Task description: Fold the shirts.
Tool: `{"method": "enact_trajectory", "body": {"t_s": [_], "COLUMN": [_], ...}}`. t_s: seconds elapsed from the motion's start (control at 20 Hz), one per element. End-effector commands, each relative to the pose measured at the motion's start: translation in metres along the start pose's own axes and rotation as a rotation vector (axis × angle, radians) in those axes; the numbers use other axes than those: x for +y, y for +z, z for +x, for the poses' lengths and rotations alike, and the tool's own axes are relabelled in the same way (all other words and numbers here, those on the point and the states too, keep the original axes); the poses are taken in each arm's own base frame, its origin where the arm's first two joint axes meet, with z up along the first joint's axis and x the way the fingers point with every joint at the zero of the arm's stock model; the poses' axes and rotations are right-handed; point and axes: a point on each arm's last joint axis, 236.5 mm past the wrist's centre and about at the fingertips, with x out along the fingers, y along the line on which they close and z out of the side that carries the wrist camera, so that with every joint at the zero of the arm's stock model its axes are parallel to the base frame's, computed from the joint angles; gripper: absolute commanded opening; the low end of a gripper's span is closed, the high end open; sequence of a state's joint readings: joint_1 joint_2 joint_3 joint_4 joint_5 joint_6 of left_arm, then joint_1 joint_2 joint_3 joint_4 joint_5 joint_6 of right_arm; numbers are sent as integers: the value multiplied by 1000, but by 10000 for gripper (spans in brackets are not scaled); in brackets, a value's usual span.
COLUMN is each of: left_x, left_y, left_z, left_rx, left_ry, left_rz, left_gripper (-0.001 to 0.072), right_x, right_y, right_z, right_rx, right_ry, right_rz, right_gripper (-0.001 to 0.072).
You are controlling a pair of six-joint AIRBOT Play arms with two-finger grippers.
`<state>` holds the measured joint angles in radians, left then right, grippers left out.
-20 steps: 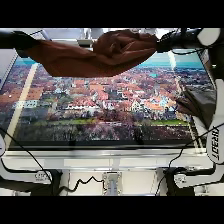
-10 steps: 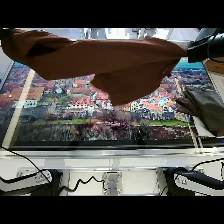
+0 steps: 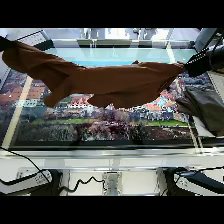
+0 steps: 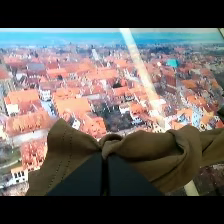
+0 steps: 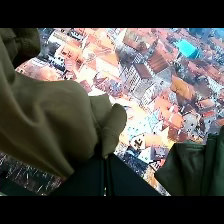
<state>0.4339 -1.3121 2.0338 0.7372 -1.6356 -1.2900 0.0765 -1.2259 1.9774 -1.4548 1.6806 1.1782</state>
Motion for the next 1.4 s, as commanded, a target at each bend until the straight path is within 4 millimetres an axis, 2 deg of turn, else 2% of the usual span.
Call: {"method": "enact_trajectory", "body": {"t_s": [0.0, 0.1, 0.25, 0.35, 0.45, 0.55, 0.6, 0.75, 0.85, 1.15, 1.2, 1.3, 1.35], "left_x": [9, 12, -8, -18, -26, -8, 2, 28, 49, 121, 132, 147, 149], "left_y": [-30, -32, -51, -47, -45, -41, -48, -67, -77, -140, -148, -159, -158], "left_z": [11, 15, 11, 10, 15, 31, 42, 83, 117, 208, 223, 247, 257], "left_rx": [111, 114, 203, 186, 181, 176, 215, 330, 378, 562, 565, 563, 537], "left_ry": [-11, -15, -70, -86, -87, -6, 26, 41, 23, -1, 2, -5, -22], "left_rz": [-78, -91, -121, -103, -65, -7, -9, -43, -87, -251, -269, -299, -309], "left_gripper": [12, 12, 13, 13, 12, 12, 12, 13, 14, 21, 92, 487, 516], "right_x": [1, 1, 10, 8, 6, 1, 1, -2, -14, -34, -37, -40, -41], "right_y": [-4, -5, -20, -23, -19, -10, -13, -26, -18, 7, 10, 12, 12], "right_z": [2, 7, 11, 12, 14, 26, 37, 84, 119, 194, 205, 224, 232], "right_rx": [23, 35, 101, 114, 93, 62, 83, 156, 134, 46, 36, 26, 26], "right_ry": [4, 10, 49, 42, 34, 20, 32, 53, 22, -16, -20, -26, -26], "right_rz": [0, 1, 14, 15, 3, -4, -10, -3, 3, 29, 38, 59, 61], "right_gripper": [29, 29, 29, 29, 29, 28, 29, 29, 29, 29, 29, 29, 29]}}
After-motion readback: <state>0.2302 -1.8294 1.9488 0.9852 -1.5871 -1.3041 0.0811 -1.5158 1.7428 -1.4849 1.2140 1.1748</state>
